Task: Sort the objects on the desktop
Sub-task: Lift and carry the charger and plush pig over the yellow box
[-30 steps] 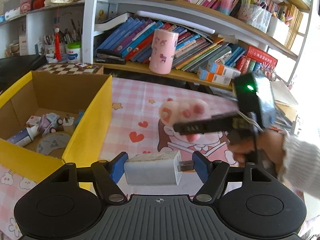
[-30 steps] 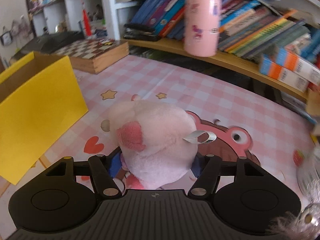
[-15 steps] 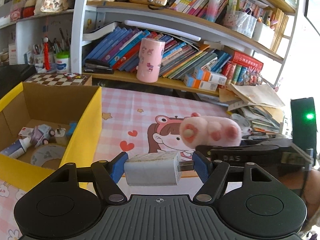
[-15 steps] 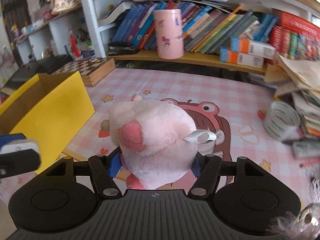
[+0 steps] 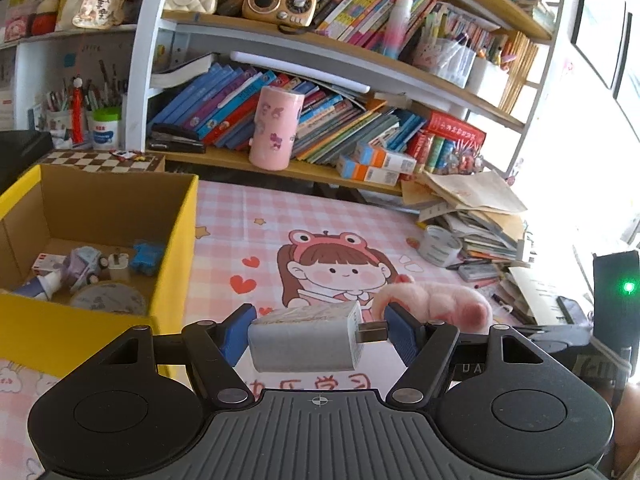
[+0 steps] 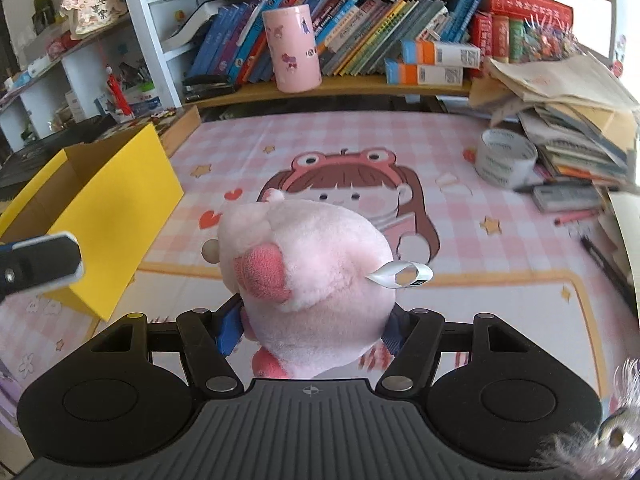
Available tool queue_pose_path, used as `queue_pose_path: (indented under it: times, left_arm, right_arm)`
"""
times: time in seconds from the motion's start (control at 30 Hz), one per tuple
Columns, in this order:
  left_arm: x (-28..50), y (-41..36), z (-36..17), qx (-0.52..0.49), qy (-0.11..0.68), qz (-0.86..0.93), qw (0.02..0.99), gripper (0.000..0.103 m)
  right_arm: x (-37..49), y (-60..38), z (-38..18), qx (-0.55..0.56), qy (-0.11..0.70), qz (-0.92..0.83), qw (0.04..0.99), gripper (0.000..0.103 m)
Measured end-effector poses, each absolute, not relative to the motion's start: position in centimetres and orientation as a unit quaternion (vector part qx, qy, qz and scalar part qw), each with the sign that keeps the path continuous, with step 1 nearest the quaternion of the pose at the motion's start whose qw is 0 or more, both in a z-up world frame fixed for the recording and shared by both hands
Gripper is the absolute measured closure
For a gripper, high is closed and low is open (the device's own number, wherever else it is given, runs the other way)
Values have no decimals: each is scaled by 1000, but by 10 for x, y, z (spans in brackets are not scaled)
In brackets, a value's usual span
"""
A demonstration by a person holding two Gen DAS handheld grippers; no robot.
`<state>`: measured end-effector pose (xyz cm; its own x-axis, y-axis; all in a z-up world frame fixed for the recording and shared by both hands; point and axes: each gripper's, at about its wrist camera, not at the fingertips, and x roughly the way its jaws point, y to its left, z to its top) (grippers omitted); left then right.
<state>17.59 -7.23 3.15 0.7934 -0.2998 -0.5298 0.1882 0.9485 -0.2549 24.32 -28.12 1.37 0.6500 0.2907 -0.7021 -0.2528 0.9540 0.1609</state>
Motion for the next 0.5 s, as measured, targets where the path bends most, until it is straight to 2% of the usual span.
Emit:
queue_pose_path:
  times: [0.5]
  left_arm:
    - [109, -4, 25, -104, 297, -138, 939, 31]
  right_arm:
    - [157, -222, 16, 0, 391, 130, 911, 40]
